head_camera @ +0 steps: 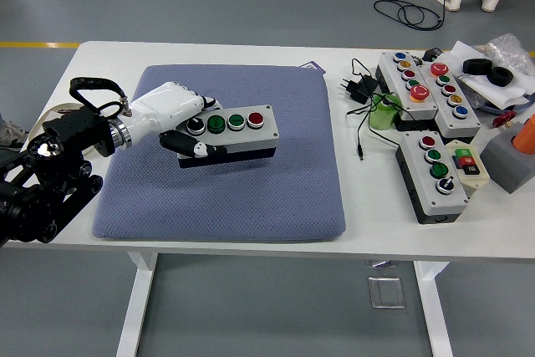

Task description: Pick up the button,place it on the desk,press the button,press the button

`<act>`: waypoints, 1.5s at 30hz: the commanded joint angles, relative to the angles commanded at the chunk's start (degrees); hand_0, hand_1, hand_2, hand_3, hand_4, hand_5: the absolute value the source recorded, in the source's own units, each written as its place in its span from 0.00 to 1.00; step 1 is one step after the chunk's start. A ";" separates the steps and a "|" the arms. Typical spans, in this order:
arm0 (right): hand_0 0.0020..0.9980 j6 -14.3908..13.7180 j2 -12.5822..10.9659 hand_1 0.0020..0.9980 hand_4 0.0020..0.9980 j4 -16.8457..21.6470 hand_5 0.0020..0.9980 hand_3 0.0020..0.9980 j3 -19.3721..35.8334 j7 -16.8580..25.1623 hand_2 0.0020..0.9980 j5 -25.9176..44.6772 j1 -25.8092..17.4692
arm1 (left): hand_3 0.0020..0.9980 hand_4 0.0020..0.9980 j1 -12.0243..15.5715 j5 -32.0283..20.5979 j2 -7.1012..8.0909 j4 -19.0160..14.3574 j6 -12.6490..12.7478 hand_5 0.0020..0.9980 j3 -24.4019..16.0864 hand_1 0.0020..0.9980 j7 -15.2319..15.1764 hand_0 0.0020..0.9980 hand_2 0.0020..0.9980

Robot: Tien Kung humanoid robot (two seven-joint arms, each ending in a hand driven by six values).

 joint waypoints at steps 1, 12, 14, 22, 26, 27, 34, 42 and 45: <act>0.63 0.01 0.00 0.48 0.30 0.00 0.25 0.56 -0.01 0.00 0.61 -0.02 0.01 | 0.20 0.28 -0.10 -0.60 0.05 0.02 -0.17 0.00 0.25 0.02 -0.39 0.08 0.05; 0.63 0.16 0.06 0.48 0.30 0.00 0.25 0.56 -0.02 -0.05 0.61 -0.43 0.18 | 0.21 0.29 -2.19 -1.62 -0.62 1.14 -0.38 0.00 5.48 0.05 -2.99 0.13 0.07; 0.63 0.19 0.06 0.48 0.30 0.00 0.25 0.56 -0.06 -0.07 0.61 -0.46 0.21 | 0.21 0.29 -2.34 -1.05 -1.00 1.50 -0.27 0.00 5.59 0.05 -3.01 0.13 0.07; 0.64 0.20 0.06 0.48 0.30 0.00 0.25 0.56 -0.11 -0.12 0.61 -0.48 0.30 | 0.22 0.27 -2.43 -0.85 -1.82 2.90 -0.06 0.00 6.83 0.07 -3.06 0.15 0.11; 0.64 0.22 0.06 0.48 0.30 0.00 0.25 0.56 -0.03 -0.11 0.61 -0.62 0.33 | 0.22 0.27 -2.33 -0.34 -1.79 3.08 -0.45 0.00 6.97 0.07 -2.90 0.15 0.11; 0.64 0.22 0.06 0.48 0.30 0.00 0.25 0.56 0.00 -0.11 0.61 -0.66 0.33 | 0.22 0.27 -2.33 -0.20 -1.76 3.07 -0.52 0.00 6.96 0.07 -2.87 0.15 0.11; 0.63 0.27 0.07 0.48 0.30 0.00 0.25 0.56 0.27 -0.12 0.61 -0.98 0.37 | 0.41 0.47 -2.25 1.96 -1.54 3.50 -2.32 0.00 6.57 0.26 -2.38 0.30 0.28; 0.63 0.35 0.06 0.48 0.30 0.00 0.25 0.56 0.37 -0.09 0.61 -1.21 0.36 | 0.67 0.57 -1.50 4.16 -1.16 2.98 -4.65 0.00 5.56 0.43 -1.87 0.57 0.48; 0.63 0.34 0.05 0.48 0.30 0.00 0.25 0.56 0.42 -0.08 0.61 -1.23 0.33 | 0.67 0.57 -1.26 4.79 -0.96 2.16 -5.56 0.00 4.96 0.43 -1.55 0.57 0.48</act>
